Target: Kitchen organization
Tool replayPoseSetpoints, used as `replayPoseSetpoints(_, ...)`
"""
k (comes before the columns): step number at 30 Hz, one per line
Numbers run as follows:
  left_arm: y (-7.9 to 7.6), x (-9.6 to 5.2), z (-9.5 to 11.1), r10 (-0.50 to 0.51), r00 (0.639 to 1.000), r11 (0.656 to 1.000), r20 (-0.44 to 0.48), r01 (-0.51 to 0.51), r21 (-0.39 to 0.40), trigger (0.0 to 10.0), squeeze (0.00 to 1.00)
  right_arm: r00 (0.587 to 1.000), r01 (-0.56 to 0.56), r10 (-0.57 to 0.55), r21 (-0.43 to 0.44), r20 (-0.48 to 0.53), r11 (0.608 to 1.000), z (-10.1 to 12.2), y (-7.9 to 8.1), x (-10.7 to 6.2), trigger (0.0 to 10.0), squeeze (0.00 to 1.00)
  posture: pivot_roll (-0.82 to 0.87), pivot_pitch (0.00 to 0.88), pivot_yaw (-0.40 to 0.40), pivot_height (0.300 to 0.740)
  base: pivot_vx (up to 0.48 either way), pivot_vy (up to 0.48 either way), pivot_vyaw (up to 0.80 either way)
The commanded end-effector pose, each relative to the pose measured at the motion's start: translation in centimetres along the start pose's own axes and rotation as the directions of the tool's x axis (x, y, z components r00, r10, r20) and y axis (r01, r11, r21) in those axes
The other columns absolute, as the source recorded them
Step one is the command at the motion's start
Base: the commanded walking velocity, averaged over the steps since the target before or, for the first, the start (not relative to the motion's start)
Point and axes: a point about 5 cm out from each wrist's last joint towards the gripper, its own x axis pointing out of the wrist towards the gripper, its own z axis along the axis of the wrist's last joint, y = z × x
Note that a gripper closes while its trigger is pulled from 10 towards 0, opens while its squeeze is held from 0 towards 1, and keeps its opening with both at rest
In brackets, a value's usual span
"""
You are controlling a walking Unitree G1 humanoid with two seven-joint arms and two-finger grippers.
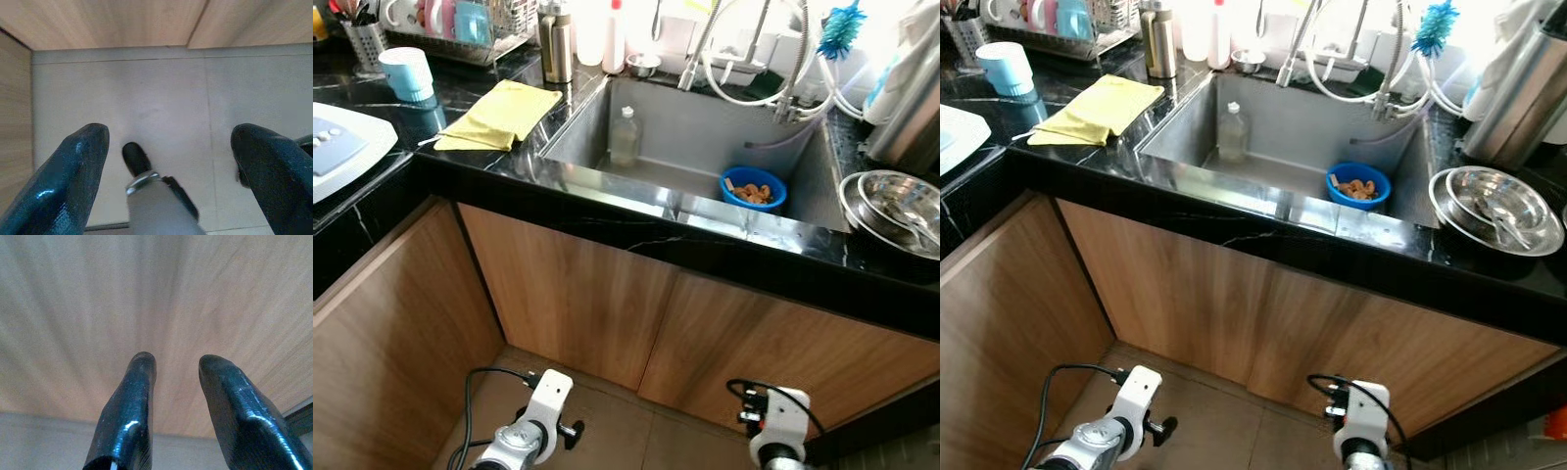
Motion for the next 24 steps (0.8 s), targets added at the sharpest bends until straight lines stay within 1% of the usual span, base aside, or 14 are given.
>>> replayPoseSetpoints(1, -0.5, 0.0, -0.4, -0.011, 1.0, 1.0, -0.019, 0.011, 0.003, 10.0, 0.0, 1.0, 0.022, -0.022, -0.007, 0.021, 1.0, 0.2, -0.2, -0.1, 10.0, 0.0, 0.14, 0.06, -0.098, 0.74, 0.0, 0.0, 0.0)
replayPoseSetpoints(4, -0.5, 0.0, -0.4, -0.013, 1.0, 1.0, -0.016, 0.013, 0.003, 10.0, 0.0, 0.999, 0.033, -0.032, -0.021, 0.038, 0.999, 0.3, -0.4, -0.1, 10.0, 0.0, 0.14, 0.057, -0.099, 0.74, 0.0, 0.0, 0.0)
replayPoseSetpoints(8, -0.5, 0.0, -0.4, -0.013, 1.0, 1.0, -0.014, 0.013, 0.003, 10.0, 0.0, 0.996, 0.046, -0.046, 0.006, 0.071, 0.999, 0.7, -0.7, -0.1, 10.0, 0.0, 0.14, 0.051, -0.097, 0.74, 0.0, 0.0, 0.0)
replayPoseSetpoints(9, -0.4, 0.0, -0.4, -0.013, 1.0, 1.0, -0.015, 0.013, 0.006, 10.0, 0.0, 0.995, 0.059, -0.057, -0.021, 0.086, 0.998, 1.4, -2.2, 0.4, 10.0, 0.0, 0.14, 0.048, -0.098, 0.74, 0.0, 0.0, 0.0)
replayPoseSetpoints(10, -0.4, 0.0, -0.5, -0.012, 1.0, 1.0, -0.016, 0.012, 0.007, 10.0, 0.0, 0.994, 0.064, -0.061, -0.032, 0.089, 0.997, 1.6, -2.9, 0.5, 10.0, 0.0, 0.14, 0.048, -0.098, 0.74, 0.0, 0.0, 0.0)
replayPoseSetpoints(11, -0.4, 0.0, -0.5, -0.011, 1.0, 1.0, -0.018, 0.011, 0.008, 10.0, 0.0, 0.99, 0.067, -0.061, -0.042, 0.129, 0.997, 2.5, -3.4, 0.7, 10.0, 0.0, 0.14, 0.047, -0.097, 0.74, 0.0, 0.0, 0.0)
replayPoseSetpoints(12, -0.3, 0.0, -0.5, -0.011, 1.0, 1.0, -0.019, 0.011, 0.009, 10.0, 0.0, 0.982, 0.067, -0.058, -0.042, 0.18, 0.997, 3.5, -3.2, 0.7, 10.0, 0.0, 0.13, 0.046, -0.098, 0.74, 0.0, 0.0, 0.0)
replayPoseSetpoints(14, -0.3, 0.0, -0.6, -0.01, 1.0, 1.0, -0.02, 0.01, 0.009, 10.0, 0.0, 0.968, 0.067, -0.057, -0.033, 0.243, 0.997, 5.0, -2.8, 0.8, 10.0, 0.0, 0.14, 0.047, -0.098, 0.74, 0.0, 0.0, 0.0)
replayPoseSetpoints(15, -0.3, 0.0, -0.6, -0.01, 1.0, 1.0, -0.02, 0.01, 0.009, 10.0, 0.0, 0.968, 0.067, -0.057, -0.033, 0.243, 0.997, 5.0, -2.8, 0.8, 10.0, 0.0, 0.14, 0.047, -0.098, 0.74, 0.0, 0.0, 0.0)
replayPoseSetpoints(16, -0.3, 0.0, -0.6, -0.009, 1.0, 1.0, -0.022, 0.009, 0.009, 10.0, 0.0, 0.962, 0.063, -0.055, -0.024, 0.269, 0.998, 5.8, -2.6, 1.0, 10.0, 0.0, 0.14, 0.048, -0.099, 0.74, 0.0, 0.0, 0.0)
replayPoseSetpoints(20, -0.2, -0.1, -0.6, -0.007, 1.0, 1.0, -0.024, 0.007, 0.007, 10.0, 0.0, 0.952, 0.061, -0.053, -0.017, 0.303, 0.998, 6.8, -2.6, 1.5, 10.0, 0.0, 0.14, 0.051, -0.101, 0.74, 0.0, 0.0, 0.0)
replayPoseSetpoints(24, -0.1, -0.1, -0.7, -0.003, 1.0, 1.0, -0.026, 0.004, 0.006, 10.0, 0.0, 0.945, 0.056, -0.046, -0.021, 0.324, 0.998, 7.7, -2.6, 1.4, 10.0, 0.0, 0.14, 0.055, -0.1, 0.74, 0.0, 0.0, 0.0)
